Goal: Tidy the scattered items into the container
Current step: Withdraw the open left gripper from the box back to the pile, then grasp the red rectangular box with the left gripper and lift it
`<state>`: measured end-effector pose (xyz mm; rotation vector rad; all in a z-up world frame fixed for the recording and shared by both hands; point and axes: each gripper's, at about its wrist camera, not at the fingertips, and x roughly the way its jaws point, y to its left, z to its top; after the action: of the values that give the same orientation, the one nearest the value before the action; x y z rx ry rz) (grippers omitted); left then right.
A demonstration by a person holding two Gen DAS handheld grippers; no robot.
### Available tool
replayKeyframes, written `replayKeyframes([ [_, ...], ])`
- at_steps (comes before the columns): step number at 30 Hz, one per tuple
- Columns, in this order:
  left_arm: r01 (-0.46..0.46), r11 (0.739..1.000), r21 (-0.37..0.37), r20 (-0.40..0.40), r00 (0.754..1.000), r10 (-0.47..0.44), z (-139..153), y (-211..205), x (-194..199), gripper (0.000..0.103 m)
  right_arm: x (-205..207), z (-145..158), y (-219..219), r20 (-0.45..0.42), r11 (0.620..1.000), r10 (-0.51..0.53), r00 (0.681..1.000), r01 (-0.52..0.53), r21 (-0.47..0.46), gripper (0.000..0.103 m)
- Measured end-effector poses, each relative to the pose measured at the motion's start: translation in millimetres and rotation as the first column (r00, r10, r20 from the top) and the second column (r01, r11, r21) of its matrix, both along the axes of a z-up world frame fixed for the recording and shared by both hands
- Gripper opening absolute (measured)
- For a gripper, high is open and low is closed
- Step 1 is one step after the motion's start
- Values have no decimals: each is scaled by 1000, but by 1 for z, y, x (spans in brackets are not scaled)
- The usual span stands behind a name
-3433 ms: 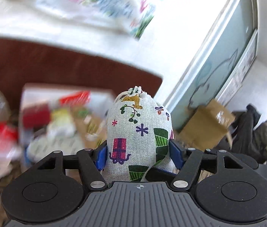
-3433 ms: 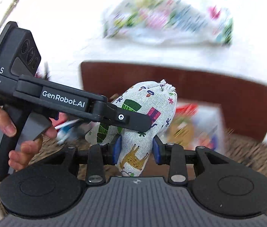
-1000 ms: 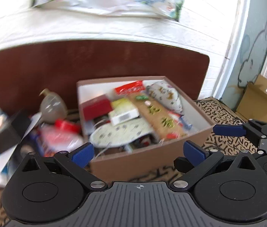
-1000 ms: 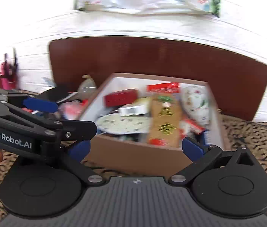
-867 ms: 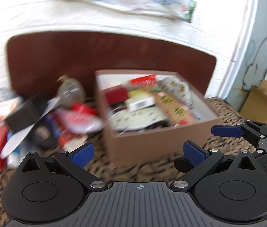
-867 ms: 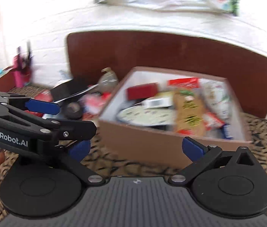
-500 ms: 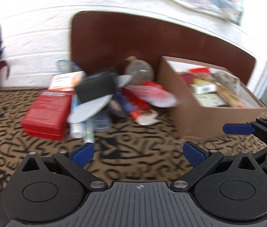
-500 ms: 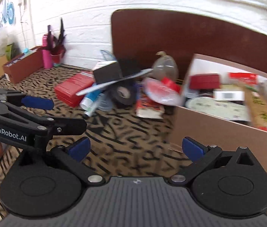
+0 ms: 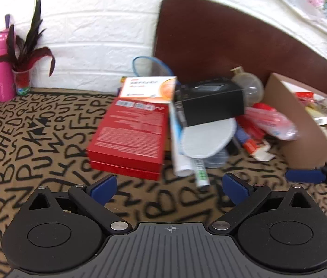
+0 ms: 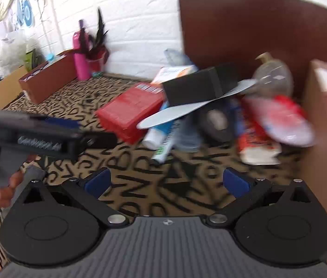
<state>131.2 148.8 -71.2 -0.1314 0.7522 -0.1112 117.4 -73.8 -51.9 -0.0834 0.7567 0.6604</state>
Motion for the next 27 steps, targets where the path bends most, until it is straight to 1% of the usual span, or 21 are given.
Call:
replayKeyframes([
  [2, 6, 1000, -4, -9, 1000, -6, -5, 11, 9, 99, 3, -10, 16, -13, 1000, 17, 1000, -16, 7, 102],
  [5, 12, 1000, -26, -9, 1000, -12, -9, 31, 21, 95, 9, -21, 40, -26, 998, 53, 998, -52, 38, 98],
  [8, 15, 999, -49, 4, 1000, -14, -8, 49, 28, 95, 15, -26, 60, -12, 995, 88, 996, -87, 51, 94],
  [12, 48, 997, -59, 20, 999, -46, -11, 65, 41, 94, 27, -29, 81, 2, 991, 115, 993, -114, 69, 86],
  [13, 58, 996, -61, 18, 998, -57, -13, 68, 45, 92, 31, -31, 86, -3, 990, 122, 992, -122, 75, 83],
  [18, 109, 990, -95, -11, 994, -110, -27, 78, 64, 85, 52, -40, 102, 6, 990, 137, 991, -137, 41, 78],
  [19, 118, 988, -104, -18, 993, -120, -30, 79, 68, 82, 56, -42, 104, 0, 990, 133, 991, -133, 41, 75],
  [21, 130, 983, -131, -18, 991, -134, -35, 84, 74, 83, 65, -46, 106, -11, 991, 126, 992, -125, 43, 73],
  [23, 136, 977, -163, -14, 990, -140, -37, 89, 81, 84, 70, -47, 110, 7, 992, 123, 992, -123, 34, 72],
  [27, 116, 968, -224, -33, 991, -126, -46, 93, 94, 89, 78, -51, 116, 22, 995, 97, 995, -97, 18, 73],
])
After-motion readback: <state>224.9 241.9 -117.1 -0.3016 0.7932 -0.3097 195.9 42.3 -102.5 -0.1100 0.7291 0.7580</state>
